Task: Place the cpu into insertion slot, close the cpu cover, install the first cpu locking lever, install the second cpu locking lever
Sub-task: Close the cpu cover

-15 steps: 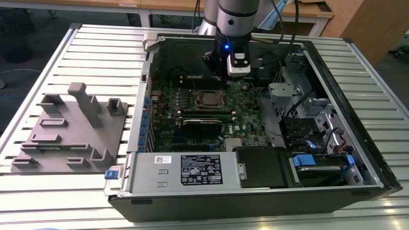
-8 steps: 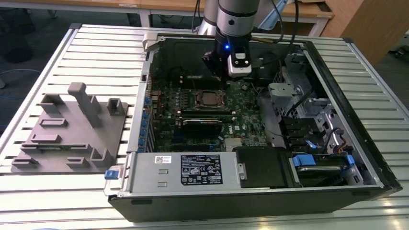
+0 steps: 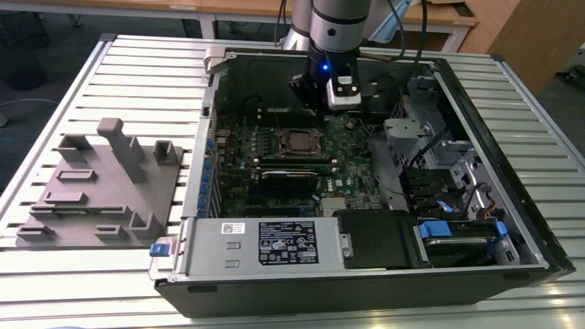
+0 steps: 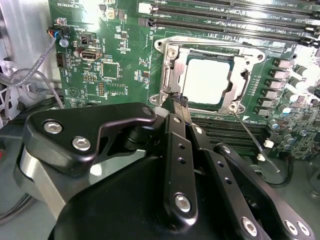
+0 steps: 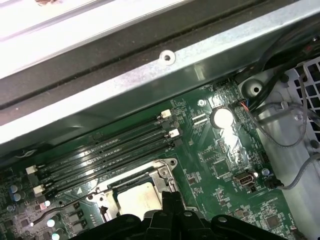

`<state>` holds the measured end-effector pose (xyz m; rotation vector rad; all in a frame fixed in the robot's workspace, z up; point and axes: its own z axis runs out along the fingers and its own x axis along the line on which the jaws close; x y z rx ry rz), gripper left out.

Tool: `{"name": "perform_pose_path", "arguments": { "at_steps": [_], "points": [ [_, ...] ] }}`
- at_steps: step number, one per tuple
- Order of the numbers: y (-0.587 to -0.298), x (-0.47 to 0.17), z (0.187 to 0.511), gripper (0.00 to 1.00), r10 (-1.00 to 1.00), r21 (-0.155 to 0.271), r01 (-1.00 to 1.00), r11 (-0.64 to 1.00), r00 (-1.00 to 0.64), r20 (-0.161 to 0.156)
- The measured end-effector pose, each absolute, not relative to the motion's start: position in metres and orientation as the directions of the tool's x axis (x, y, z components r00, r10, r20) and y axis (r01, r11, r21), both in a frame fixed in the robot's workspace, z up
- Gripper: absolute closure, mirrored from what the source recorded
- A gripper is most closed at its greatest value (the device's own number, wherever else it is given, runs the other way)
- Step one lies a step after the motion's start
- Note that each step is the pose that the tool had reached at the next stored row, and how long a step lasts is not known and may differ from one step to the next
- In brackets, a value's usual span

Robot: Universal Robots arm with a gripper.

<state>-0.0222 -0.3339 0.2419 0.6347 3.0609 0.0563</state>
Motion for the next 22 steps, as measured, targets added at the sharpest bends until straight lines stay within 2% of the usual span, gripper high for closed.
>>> {"name": "perform_pose_path", "arguments": {
  "at_steps": [22],
  "points": [
    [-0.3339, -0.0225, 0.2414, 0.90, 0.332, 0.039, 0.331, 0.943, -0.943, -0.007]
  ]
}}
